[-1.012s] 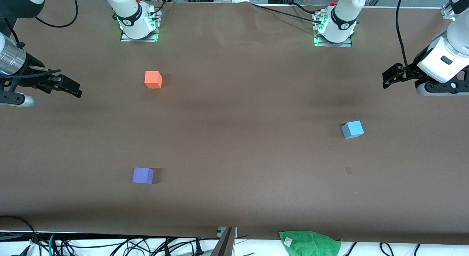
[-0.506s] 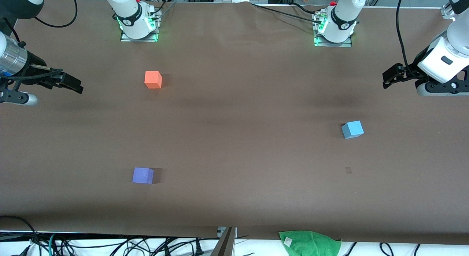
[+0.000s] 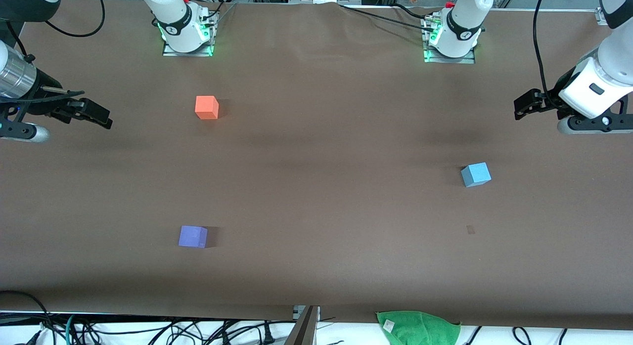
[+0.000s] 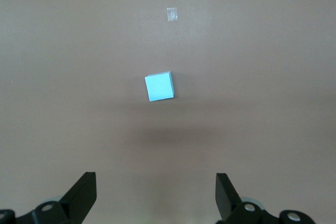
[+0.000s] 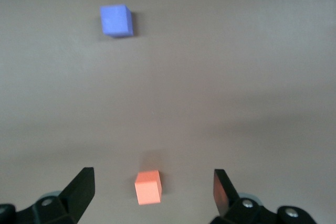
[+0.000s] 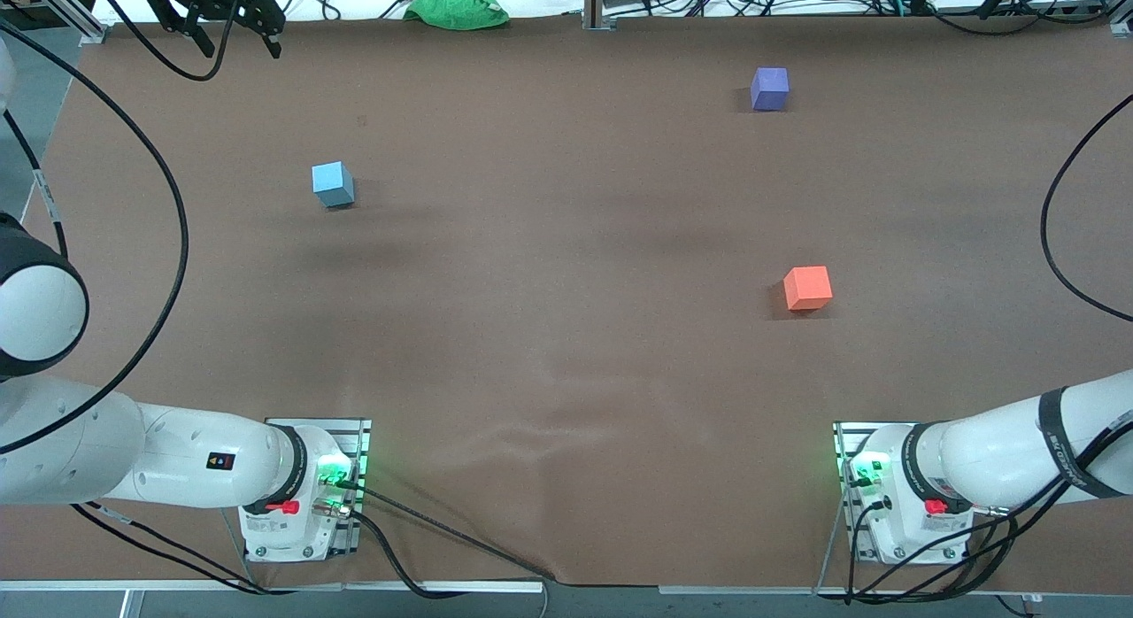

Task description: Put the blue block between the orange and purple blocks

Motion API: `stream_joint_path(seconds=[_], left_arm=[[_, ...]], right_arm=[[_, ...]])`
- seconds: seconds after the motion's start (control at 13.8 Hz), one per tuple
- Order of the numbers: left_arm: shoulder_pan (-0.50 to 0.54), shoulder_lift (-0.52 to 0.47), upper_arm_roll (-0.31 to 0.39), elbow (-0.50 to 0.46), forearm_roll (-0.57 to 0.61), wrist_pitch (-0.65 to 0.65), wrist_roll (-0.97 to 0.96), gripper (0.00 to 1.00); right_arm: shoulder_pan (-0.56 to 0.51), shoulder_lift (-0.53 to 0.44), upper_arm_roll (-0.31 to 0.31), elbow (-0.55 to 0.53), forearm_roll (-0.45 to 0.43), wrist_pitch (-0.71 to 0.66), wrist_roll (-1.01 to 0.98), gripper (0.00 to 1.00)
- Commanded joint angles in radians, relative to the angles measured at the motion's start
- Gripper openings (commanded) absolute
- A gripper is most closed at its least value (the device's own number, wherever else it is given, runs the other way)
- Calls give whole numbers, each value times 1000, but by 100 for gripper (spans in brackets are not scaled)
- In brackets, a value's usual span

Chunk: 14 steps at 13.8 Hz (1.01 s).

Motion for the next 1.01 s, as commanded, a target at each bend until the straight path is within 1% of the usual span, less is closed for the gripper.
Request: stream_joint_path(seconds=[0.0,0.14,0.36,0.43,0.51,0.58,0.8,0.94], left_arm=[[7,34,-1,25,13,-22,8,100],[29,49,-1,14,10,-18,-10,100],[43,106,-1,6,-3,-15,-73,100],[50,121,-3,-10,-5,-9,-76,100],[50,130,-3,-38,-5,35,-98,99],[50,132,-3,-91,-5,102,-122,99],[52,130,-1,-268,-3,384,-127,100],[53,136,-1,-360,-3,538,-130,100]], right_arm=[[2,-5,3,11,16,23,-5,100],[2,-5,5,11,14,40,-5,100],[2,-3,5,11,14,56,-6,100],[2,-3,3,11,14,57,-6,100],[2,-3,3,11,14,61,-6,100],[2,-2,3,11,13,64,-6,100],[2,-2,5,11,14,70,-6,100],[4,-2,5,11,14,70,-5,100]])
